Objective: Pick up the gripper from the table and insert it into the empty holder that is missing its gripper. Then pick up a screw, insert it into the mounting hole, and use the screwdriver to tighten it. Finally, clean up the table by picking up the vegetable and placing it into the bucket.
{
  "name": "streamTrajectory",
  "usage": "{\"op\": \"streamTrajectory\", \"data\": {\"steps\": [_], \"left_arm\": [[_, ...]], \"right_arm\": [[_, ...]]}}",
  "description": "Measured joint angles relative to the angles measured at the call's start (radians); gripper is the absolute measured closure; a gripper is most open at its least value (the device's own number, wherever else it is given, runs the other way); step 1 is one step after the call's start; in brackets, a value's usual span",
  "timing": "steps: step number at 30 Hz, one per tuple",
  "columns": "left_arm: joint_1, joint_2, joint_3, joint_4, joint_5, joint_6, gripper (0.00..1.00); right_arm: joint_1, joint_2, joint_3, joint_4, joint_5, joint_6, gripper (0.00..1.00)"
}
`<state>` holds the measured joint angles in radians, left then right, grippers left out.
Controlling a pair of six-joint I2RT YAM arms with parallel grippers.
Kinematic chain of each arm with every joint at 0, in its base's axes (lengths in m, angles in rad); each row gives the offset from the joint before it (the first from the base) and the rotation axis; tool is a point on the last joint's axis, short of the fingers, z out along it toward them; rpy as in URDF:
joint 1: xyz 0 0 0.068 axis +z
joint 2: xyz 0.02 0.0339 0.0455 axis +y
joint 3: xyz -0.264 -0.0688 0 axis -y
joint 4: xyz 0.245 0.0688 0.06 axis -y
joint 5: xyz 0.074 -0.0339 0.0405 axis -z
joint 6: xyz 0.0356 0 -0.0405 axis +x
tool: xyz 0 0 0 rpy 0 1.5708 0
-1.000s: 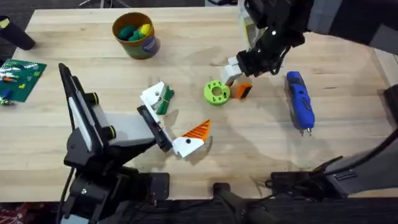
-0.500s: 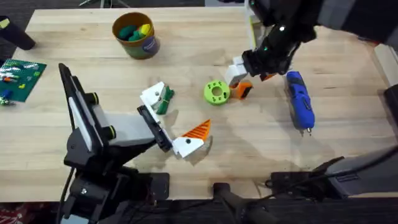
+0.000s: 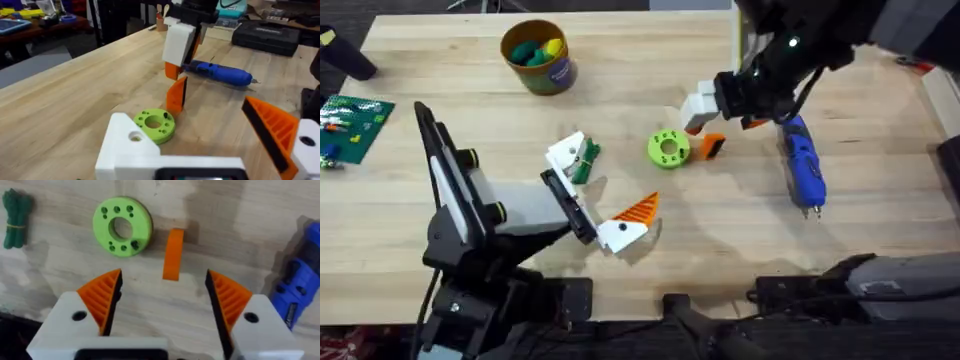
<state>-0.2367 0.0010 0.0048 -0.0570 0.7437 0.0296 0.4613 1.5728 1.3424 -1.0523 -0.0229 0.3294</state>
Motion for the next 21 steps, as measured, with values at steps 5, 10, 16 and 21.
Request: {"op": "streamTrajectory", "data": {"steps": [5,10,16,21], "left_arm": [[0.0,0.0,0.0,0.0,0.0,0.0,0.015],[0.0,0.0,0.0,0.0,0.0,0.0,0.015],[0.0,0.0,0.0,0.0,0.0,0.0,0.015],[0.0,0.0,0.0,0.0,0.0,0.0,0.015]], "right_arm": [[0.001,0.001,-0.08,0.068,0.001,0.026,0.049],[0.001,0.003,-0.132,0.092,0.002,0.036,0.049],[0.001,0.003,-0.148,0.106,0.031,0.038,0.062],[0.001,0.003,-0.156,0.14,0.038,0.041,0.137]]}}
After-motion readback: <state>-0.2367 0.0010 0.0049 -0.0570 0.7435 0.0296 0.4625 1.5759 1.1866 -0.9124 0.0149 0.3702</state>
